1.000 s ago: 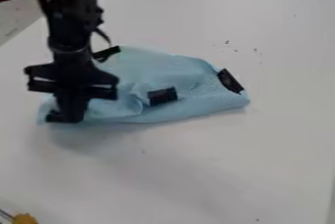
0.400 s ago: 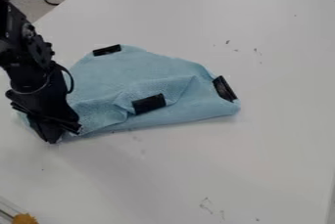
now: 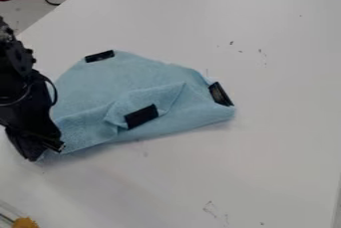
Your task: Unfold the cloth from the center to bottom left
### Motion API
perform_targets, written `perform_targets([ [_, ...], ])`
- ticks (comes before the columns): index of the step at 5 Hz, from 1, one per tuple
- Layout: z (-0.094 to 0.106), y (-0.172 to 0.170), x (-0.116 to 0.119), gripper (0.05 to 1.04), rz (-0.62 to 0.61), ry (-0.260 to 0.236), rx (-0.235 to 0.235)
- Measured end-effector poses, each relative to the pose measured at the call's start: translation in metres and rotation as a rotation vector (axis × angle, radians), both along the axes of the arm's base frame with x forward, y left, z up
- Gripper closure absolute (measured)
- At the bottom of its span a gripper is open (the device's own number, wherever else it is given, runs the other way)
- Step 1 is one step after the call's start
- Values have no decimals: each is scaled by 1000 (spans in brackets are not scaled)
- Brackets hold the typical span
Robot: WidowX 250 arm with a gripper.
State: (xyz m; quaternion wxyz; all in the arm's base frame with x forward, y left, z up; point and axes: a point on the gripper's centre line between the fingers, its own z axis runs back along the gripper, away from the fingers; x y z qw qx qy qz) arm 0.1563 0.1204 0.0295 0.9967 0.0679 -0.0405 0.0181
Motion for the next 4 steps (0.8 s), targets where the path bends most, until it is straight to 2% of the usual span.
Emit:
perform_targets([
  [1, -6, -2, -16, 1013, 71, -9, -13],
  [2, -11, -1, -20, 850, 94, -31, -21],
  [3, -15, 1, -23, 611, 68, -23, -43],
  [4, -10, 1, -25, 300, 52, -12, -38],
])
